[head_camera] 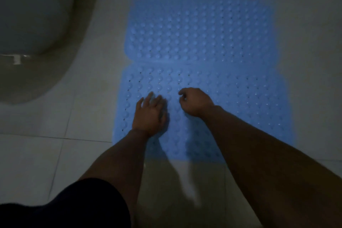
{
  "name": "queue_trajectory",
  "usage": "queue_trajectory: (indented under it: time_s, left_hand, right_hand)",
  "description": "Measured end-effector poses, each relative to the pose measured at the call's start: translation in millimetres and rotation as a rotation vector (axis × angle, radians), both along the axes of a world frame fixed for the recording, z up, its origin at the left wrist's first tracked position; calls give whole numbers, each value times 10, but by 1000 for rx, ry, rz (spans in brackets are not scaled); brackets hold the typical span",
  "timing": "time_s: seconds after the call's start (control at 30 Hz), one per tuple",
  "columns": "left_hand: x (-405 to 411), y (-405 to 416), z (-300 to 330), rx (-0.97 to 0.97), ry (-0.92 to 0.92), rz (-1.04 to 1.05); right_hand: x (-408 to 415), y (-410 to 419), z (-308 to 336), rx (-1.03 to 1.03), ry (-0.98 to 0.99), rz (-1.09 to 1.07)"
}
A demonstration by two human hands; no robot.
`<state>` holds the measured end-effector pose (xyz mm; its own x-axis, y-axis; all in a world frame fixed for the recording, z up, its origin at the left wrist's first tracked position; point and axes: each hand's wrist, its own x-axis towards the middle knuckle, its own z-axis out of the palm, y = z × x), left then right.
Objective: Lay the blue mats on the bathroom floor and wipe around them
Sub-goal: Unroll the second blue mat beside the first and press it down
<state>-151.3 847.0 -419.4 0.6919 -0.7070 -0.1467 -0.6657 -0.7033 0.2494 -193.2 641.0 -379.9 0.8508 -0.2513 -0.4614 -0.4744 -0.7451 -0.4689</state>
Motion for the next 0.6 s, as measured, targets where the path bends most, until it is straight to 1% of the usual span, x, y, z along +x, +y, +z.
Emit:
queue_trajectory:
  time_s: [0.07, 0.13, 0.2, 0.3, 0.4, 0.6]
  left_hand:
    - [157, 209, 55, 21, -70, 91]
    - [259, 396, 43, 36, -119, 144]
    - [325, 587, -15, 57, -137, 170]
    - [363, 765, -128, 69, -144, 192]
    - [327, 835, -189, 43, -122, 198]
    - [252, 967, -296, 54, -129, 175]
  right_hand:
    - [2, 293, -32, -27, -17, 31]
    - [-39, 671, -164, -94, -139, 49]
    - [-140, 1060, -377, -147, -200, 73]
    - [-309, 1431, -643, -210, -172, 89]
    - [-433, 1506, -766, -320, -194, 129]
    - [-432, 1505, -816, -353, -234, 122]
